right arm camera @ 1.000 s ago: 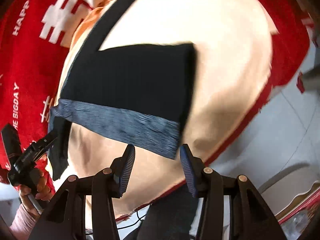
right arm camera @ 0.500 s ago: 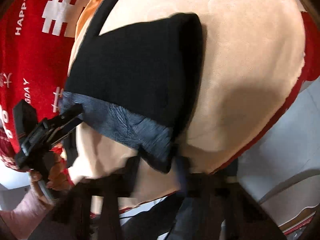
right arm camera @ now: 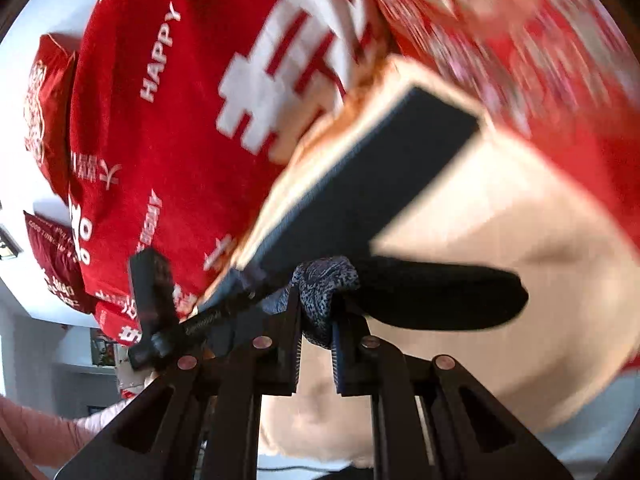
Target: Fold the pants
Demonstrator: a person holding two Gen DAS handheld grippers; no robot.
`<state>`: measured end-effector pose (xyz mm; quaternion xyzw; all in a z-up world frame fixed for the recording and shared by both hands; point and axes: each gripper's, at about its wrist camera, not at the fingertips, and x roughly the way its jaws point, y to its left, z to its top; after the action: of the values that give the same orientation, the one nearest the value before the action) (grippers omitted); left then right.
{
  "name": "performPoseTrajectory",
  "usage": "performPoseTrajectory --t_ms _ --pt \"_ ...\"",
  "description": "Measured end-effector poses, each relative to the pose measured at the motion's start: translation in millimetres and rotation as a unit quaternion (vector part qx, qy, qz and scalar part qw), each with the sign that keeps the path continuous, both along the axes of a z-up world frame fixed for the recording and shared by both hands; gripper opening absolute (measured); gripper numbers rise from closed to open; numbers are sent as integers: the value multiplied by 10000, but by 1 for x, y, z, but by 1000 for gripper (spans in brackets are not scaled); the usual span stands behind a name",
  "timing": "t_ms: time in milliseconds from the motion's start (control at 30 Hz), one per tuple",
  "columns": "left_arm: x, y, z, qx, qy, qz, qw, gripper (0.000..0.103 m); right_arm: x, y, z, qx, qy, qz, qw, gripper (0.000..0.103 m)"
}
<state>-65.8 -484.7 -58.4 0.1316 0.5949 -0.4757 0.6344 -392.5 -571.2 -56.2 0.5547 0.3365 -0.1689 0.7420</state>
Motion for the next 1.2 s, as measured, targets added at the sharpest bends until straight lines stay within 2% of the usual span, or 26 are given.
performPoseTrajectory --t_ms 167,233,267,333,367,400,433,467,500,567,633,667,733,767,800,867,967,1033,1067,1133,1200 --pt "44 -25 17 13 -523 346 9980 33 54 -76 -1 -280 279 343 9986 13" --pt "53 -26 18 164 -836 446 9954 52 75 -101 -7 -433 556 495 9963 17" --pt "56 -22 18 223 -1012 511 9933 68 86 -112 -13 -549 735 611 9939 17" --pt "59 -13 12 368 -1237 541 9902 69 100 -128 -24 -687 1063 712 9894 18" --pt "60 -10 7 498 -1294 532 9889 69 107 -135 -32 -730 1222 766 9869 22" --pt "61 -5 0 640 -1352 554 9872 69 111 -138 -37 -799 1329 779 9848 38" --pt "63 2 -6 767 -1394 587 9855 69 115 -141 -38 -969 1458 798 9813 49" --pt "62 8 -16 928 -1417 617 9836 69 119 -142 -37 -1224 1559 824 9767 72" --pt "62 13 -25 1090 -1438 638 9815 69 121 -140 -34 -1382 1558 855 9743 80" --pt "63 25 -45 1471 -1502 717 9750 69 121 -130 -24 -1612 1560 970 9697 80" --pt "65 37 -59 1687 -1495 846 9706 69 112 -114 -19 -1584 1550 941 9706 80" --pt "67 43 -66 1788 -1494 928 9680 69 106 -106 -22 -1490 1549 851 9729 80" --pt "71 51 -75 1912 -1435 1080 9650 69 92 -95 -39 -1226 1791 624 9742 71" --pt "74 54 -78 1944 -1389 1154 9642 69 83 -91 -52 -1076 2000 459 9728 58" --pt "76 57 -81 1956 -1362 1197 9638 69 76 -89 -63 -977 2172 320 9707 49" --pt "79 58 -85 1972 -1377 1210 9631 69 66 -91 -85 -835 2443 -10 9661 47" --pt "81 58 -92 1944 -1442 1160 9633 70 69 -98 -100 -977 2489 -211 9634 47" --pt "84 58 -91 1933 -1447 1176 9633 70 72 -105 -106 -893 2528 -347 9627 19" --pt "85 58 -89 1902 -1459 1195 9635 70 74 -107 -98 -988 2434 -374 9642 8" --pt "90 58 -89 1902 -1559 1196 9619 70 81 -104 -74 -1555 2258 -204 9615 8" --pt "95 57 -94 2003 -1567 1191 9598 70 84 -104 -71 -1724 2434 -32 9545 10"
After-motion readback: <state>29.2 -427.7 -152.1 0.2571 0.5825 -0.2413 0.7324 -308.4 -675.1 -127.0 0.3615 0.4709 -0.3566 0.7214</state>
